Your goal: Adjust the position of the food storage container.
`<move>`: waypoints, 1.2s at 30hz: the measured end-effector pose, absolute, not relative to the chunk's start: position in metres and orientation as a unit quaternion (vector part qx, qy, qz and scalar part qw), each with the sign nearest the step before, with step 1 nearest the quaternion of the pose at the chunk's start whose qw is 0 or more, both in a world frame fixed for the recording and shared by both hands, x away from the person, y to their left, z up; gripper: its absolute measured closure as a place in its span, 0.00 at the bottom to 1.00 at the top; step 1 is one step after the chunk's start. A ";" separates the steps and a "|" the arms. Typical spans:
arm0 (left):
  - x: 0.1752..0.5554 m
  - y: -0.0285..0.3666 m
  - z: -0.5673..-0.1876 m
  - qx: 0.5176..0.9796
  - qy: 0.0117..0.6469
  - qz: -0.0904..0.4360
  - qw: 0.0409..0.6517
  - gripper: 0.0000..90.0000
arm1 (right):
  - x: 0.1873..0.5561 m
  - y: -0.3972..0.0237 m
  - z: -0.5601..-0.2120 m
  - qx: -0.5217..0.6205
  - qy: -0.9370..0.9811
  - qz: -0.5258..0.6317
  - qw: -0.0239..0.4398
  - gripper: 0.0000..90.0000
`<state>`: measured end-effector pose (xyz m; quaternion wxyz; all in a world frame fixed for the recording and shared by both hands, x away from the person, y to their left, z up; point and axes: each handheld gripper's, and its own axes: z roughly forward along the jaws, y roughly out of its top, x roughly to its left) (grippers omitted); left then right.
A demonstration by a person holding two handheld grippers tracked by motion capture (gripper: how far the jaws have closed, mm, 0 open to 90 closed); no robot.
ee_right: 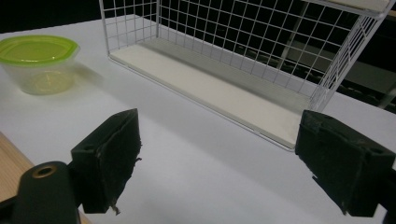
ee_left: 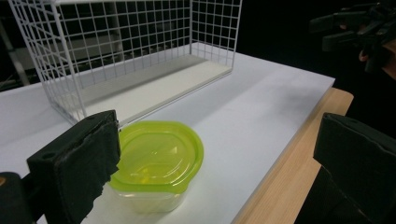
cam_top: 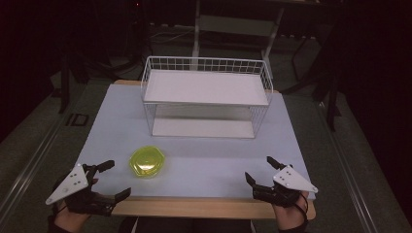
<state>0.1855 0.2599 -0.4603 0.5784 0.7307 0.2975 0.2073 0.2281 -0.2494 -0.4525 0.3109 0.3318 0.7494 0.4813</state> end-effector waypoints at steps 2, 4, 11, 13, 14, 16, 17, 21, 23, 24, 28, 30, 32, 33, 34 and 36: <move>0.183 0.258 -0.457 0.726 0.293 0.207 0.587 0.02 | 0.227 -0.249 -0.451 0.328 0.750 0.481 0.314 0.16; 0.180 0.257 -0.454 0.724 0.294 0.215 0.586 0.02 | 0.226 -0.248 -0.451 0.326 0.750 0.483 0.313 0.16; 0.187 0.261 -0.438 0.714 0.319 0.200 0.590 0.02 | 0.224 -0.245 -0.449 0.317 0.750 0.490 0.312 0.15; 0.191 0.263 -0.434 0.716 0.326 0.206 0.582 0.02 | 0.223 -0.244 -0.448 0.318 0.749 0.489 0.314 0.15; 0.194 0.265 -0.433 0.718 0.334 0.204 0.575 0.02 | 0.223 -0.244 -0.448 0.317 0.749 0.491 0.313 0.16; 0.201 0.267 -0.434 0.718 0.352 0.203 0.565 0.02 | 0.223 -0.244 -0.448 0.318 0.748 0.492 0.312 0.16; 0.205 0.268 -0.435 0.718 0.361 0.208 0.558 0.02 | 0.223 -0.244 -0.448 0.317 0.748 0.493 0.311 0.16; 0.216 0.276 -0.444 0.708 0.403 0.216 0.538 0.23 | 0.222 -0.242 -0.448 0.313 0.750 0.495 0.307 0.16; 0.223 0.281 -0.448 0.703 0.427 0.221 0.524 0.36 | 0.222 -0.242 -0.448 0.312 0.751 0.496 0.305 0.16; 0.227 0.283 -0.450 0.704 0.437 0.222 0.514 0.47 | 0.222 -0.242 -0.448 0.311 0.752 0.495 0.305 0.16; 0.243 0.287 -0.459 0.714 0.466 0.225 0.472 0.78 | 0.222 -0.241 -0.448 0.309 0.753 0.495 0.305 0.16; 0.251 0.289 -0.465 0.715 0.482 0.219 0.457 0.90 | 0.222 -0.241 -0.448 0.307 0.753 0.496 0.303 0.16; 0.260 0.291 -0.472 0.717 0.500 0.202 0.441 1.00 | 0.221 -0.241 -0.447 0.307 0.753 0.496 0.303 0.16; 0.264 0.292 -0.476 0.721 0.507 0.195 0.431 1.00 | 0.221 -0.242 -0.447 0.307 0.753 0.497 0.303 0.16; 0.267 0.291 -0.479 0.726 0.511 0.189 0.420 1.00 | 0.221 -0.242 -0.447 0.307 0.752 0.498 0.303 0.16; 0.271 0.289 -0.487 0.737 0.508 0.172 0.411 1.00 | 0.222 -0.242 -0.447 0.308 0.753 0.497 0.302 0.16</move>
